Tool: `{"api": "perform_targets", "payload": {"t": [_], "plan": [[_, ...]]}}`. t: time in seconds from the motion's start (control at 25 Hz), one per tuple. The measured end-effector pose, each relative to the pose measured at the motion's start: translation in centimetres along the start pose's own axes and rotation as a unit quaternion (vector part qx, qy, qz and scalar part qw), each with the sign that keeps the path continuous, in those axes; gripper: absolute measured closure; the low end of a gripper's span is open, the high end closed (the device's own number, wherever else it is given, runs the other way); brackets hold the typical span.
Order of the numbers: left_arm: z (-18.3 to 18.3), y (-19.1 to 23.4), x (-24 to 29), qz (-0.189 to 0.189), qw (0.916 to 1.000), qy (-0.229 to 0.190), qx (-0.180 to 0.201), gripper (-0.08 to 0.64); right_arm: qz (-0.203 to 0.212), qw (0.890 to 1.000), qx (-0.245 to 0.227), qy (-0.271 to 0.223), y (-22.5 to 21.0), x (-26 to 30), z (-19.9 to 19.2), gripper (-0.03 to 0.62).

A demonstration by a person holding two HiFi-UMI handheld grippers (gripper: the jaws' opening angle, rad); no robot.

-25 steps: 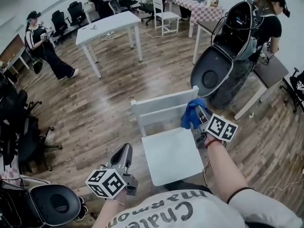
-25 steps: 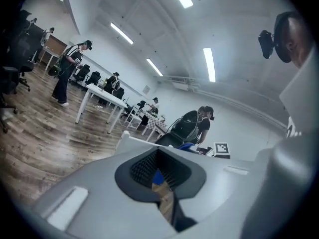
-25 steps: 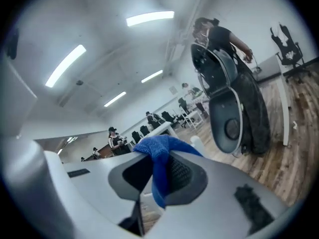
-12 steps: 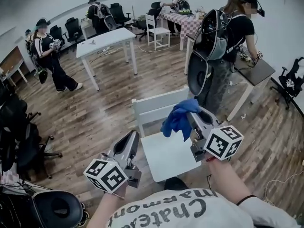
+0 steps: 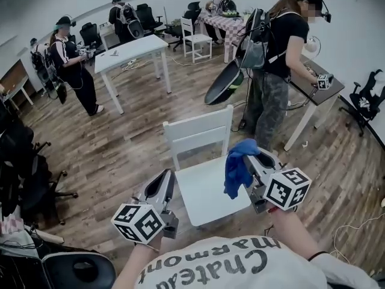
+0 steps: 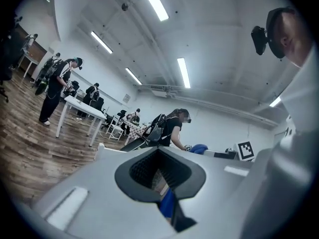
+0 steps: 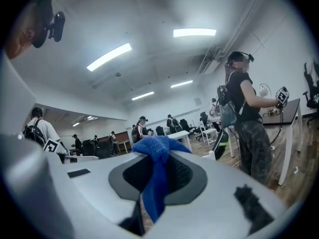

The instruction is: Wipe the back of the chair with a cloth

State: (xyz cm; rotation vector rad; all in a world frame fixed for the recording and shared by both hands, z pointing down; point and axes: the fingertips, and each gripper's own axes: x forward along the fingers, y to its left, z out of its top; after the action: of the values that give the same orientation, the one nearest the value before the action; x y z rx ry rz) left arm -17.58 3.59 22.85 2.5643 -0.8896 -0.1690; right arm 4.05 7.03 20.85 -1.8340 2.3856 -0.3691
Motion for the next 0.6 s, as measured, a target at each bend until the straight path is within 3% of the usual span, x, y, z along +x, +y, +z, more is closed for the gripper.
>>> {"api": "perform_targets", "payload": {"t": [0.6], "plan": [[-2.0, -2.1, 0.6, 0.035, 0.9993, 0.008, -0.006, 0.551, 0.031, 0.999, -0.034, 0.017, -1.1, -2.6, 0.2, 0.531]]}}
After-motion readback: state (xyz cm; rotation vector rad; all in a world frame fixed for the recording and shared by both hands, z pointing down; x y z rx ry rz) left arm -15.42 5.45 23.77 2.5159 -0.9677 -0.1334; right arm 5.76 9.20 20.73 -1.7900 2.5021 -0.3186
